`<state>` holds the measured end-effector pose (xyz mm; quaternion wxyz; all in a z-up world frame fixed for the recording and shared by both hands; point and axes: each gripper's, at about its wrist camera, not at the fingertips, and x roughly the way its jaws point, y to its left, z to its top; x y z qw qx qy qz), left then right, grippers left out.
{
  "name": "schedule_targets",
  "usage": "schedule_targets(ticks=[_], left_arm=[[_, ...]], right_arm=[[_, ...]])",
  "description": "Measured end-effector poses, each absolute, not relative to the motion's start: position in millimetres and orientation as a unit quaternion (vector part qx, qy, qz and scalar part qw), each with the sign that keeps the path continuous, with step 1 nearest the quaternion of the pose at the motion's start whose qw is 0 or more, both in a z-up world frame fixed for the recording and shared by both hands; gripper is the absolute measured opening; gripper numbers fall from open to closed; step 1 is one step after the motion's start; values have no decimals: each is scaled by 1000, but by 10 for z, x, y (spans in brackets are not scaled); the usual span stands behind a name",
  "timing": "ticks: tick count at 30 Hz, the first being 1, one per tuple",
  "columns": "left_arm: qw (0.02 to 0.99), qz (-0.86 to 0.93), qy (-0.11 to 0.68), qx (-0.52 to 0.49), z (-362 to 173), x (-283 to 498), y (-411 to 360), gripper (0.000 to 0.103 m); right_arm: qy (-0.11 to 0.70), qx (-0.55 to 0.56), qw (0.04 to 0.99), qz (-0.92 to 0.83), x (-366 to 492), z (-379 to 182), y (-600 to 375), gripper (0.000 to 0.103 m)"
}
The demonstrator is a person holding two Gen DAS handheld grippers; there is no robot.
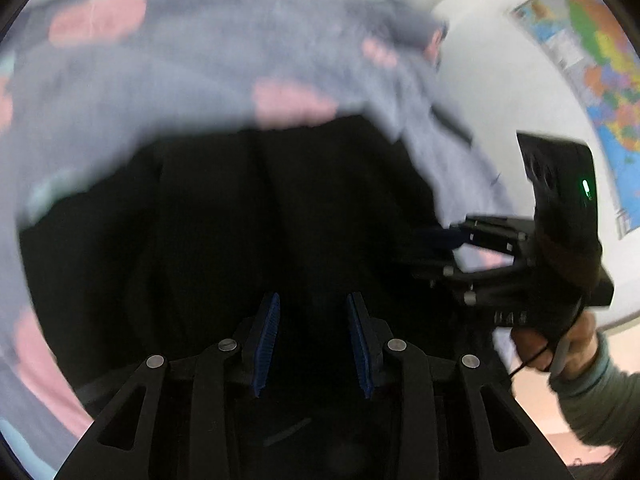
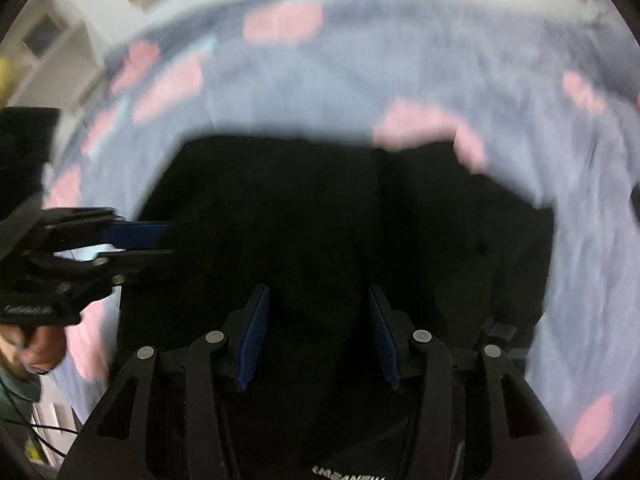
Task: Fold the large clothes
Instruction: 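Fold the held hood down onto the jacket body with both tools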
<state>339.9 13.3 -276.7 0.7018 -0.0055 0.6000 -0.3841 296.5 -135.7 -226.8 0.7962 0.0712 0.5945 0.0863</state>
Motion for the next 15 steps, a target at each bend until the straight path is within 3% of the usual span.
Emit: schedule_targets(ticks=[3, 6, 10, 15], left_arm=[[694, -354, 626, -25, -3276, 3271, 184, 34], [694, -344, 630, -61, -3361, 3302, 212, 34], [694, -354, 626, -41, -3158, 3308, 195, 34], [729, -387, 562, -52, -2524, 3350, 264, 40]], right_arm=[[634, 92, 764, 77, 2797, -2900, -1444, 52], [629, 105, 768, 68, 2745, -3136, -1495, 52], [630, 107, 766, 66, 2777, -3055, -1517, 52], [578, 113, 804, 78, 2812, -2402, -1671, 52]])
